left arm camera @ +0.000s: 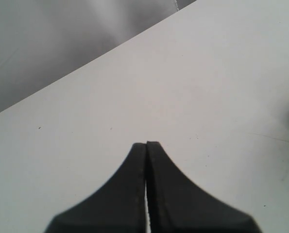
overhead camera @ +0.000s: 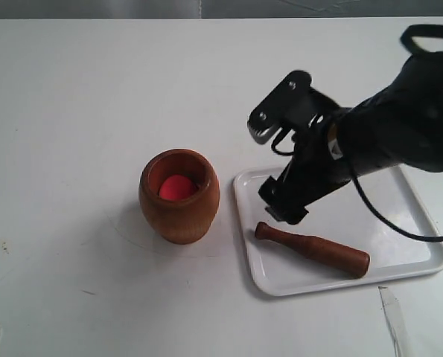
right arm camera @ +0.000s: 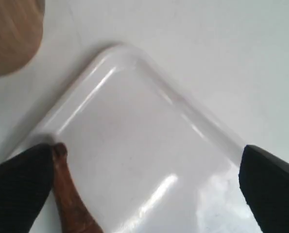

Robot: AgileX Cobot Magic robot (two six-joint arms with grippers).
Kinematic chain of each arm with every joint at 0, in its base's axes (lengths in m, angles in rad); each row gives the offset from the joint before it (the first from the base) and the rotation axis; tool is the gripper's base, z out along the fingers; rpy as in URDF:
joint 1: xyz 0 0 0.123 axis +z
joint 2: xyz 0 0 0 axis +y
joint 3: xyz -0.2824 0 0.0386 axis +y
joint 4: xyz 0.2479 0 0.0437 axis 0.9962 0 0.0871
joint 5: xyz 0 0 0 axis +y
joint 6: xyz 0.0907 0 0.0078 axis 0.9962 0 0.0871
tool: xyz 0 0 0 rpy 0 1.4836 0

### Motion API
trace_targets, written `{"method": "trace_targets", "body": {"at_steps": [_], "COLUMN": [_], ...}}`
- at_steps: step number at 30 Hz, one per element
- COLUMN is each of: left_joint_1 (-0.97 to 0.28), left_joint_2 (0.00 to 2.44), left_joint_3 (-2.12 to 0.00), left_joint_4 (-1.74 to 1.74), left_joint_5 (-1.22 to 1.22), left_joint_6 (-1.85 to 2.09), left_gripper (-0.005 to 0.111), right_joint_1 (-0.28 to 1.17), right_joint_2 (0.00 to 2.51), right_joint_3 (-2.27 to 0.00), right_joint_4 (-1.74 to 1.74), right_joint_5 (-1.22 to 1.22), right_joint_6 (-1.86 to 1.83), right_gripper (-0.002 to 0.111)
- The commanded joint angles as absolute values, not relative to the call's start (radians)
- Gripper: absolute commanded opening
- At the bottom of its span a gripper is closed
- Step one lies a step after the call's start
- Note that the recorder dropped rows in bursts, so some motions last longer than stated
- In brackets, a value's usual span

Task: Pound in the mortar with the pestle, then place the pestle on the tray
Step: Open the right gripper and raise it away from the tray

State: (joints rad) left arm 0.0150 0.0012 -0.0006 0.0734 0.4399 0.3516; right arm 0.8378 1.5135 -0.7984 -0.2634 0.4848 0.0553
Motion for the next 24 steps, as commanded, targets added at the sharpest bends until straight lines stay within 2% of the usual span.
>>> {"method": "trace_targets", "body": {"at_steps": [1, 12, 17, 24], "left_joint_1": [0.007, 0.007, 0.007, 0.007], "left_joint_2": [0.000, 0.000, 0.000, 0.000], "left_joint_3": [0.000, 0.000, 0.000, 0.000], "left_joint_4": [0.066, 0.066, 0.066, 0.066], "left_joint_5": [0.437, 0.437, 0.437, 0.437], "left_joint_6": [0.343, 0.343, 0.343, 0.343], "left_gripper": [0.000, 0.000, 0.000, 0.000], "right_joint_1": [0.834, 0.834, 0.836, 0.836], "right_joint_2": [1.352, 0.930, 0.801, 0.699], "right_joint_3": [-0.804, -0.561, -0.480, -0.366], "right_joint_4": [-0.308, -0.308, -0.286, -0.286], "right_joint_5": [0.406, -0.074, -0.129, -0.068], "right_joint_6": [0.148, 0.162, 0.191, 0.191], "right_gripper": [0.095, 0.095, 0.095, 0.093]}}
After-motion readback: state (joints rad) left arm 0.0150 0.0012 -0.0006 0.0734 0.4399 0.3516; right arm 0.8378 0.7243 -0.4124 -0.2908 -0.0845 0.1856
